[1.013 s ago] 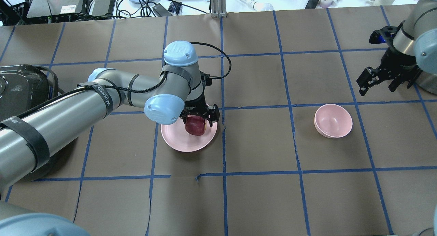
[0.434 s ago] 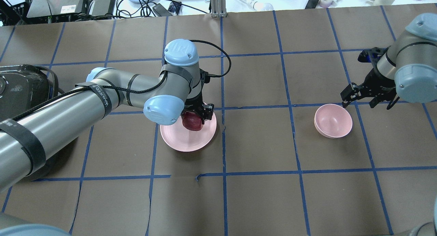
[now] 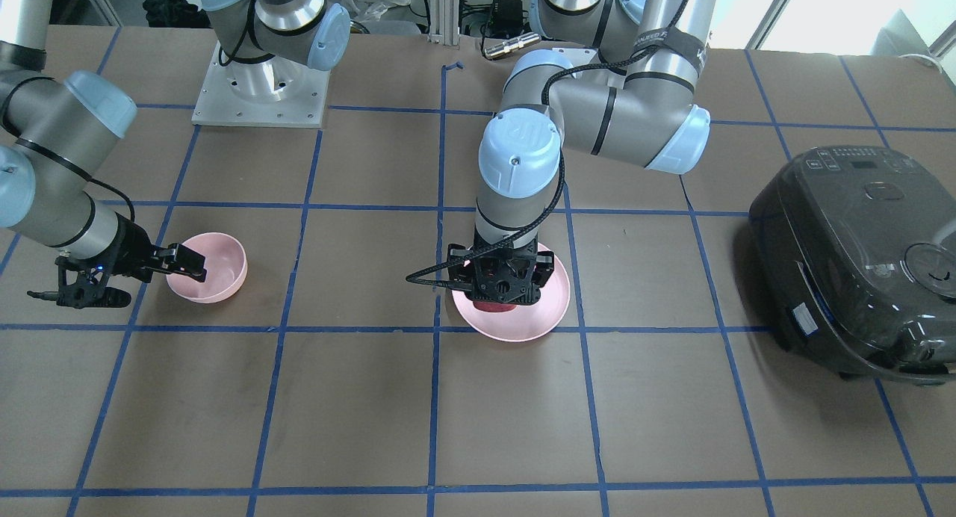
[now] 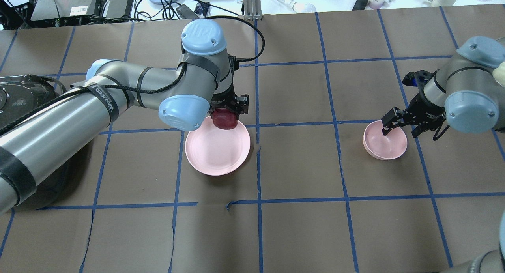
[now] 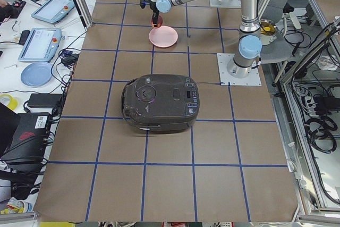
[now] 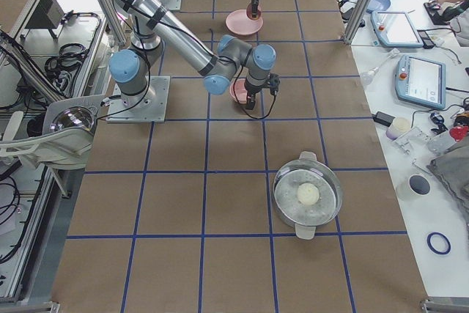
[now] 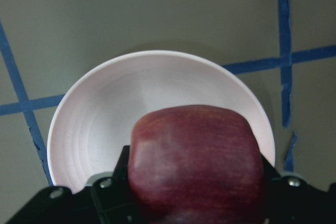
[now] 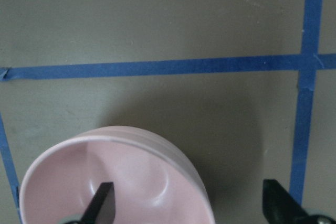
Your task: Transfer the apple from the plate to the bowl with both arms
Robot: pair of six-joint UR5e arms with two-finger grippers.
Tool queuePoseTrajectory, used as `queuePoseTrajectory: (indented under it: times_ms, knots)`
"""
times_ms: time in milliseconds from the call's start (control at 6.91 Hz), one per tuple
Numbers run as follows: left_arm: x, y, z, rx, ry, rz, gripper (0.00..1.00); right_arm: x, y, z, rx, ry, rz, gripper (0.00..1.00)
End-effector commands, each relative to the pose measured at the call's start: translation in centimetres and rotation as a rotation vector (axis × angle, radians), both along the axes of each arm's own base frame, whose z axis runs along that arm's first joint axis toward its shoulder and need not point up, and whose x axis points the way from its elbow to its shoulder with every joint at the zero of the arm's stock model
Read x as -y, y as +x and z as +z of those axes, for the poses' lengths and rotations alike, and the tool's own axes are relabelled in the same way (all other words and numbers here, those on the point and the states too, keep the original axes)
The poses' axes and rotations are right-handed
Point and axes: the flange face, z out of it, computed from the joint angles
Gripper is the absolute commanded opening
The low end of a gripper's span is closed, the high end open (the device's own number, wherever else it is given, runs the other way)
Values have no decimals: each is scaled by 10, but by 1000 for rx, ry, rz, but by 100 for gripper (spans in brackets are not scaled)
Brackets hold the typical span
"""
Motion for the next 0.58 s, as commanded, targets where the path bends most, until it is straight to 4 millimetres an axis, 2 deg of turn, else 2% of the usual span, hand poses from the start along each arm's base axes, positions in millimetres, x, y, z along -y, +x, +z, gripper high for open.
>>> queuePoseTrajectory:
  times_ms: [0, 145, 289, 434]
  knots:
    - [4, -18, 31, -84, -10, 110, 23, -1, 1, -7, -1, -8, -4, 73]
    - [4, -34, 51, -100, 0, 172, 23, -4, 2, -10, 2, -1, -4, 31]
    - [3, -56, 69, -114, 25, 192, 20, -4, 2, -10, 0, 4, -7, 5]
    - [4, -63, 80, -114, 31, 230, 19, -1, 1, -5, -6, -6, -16, 0]
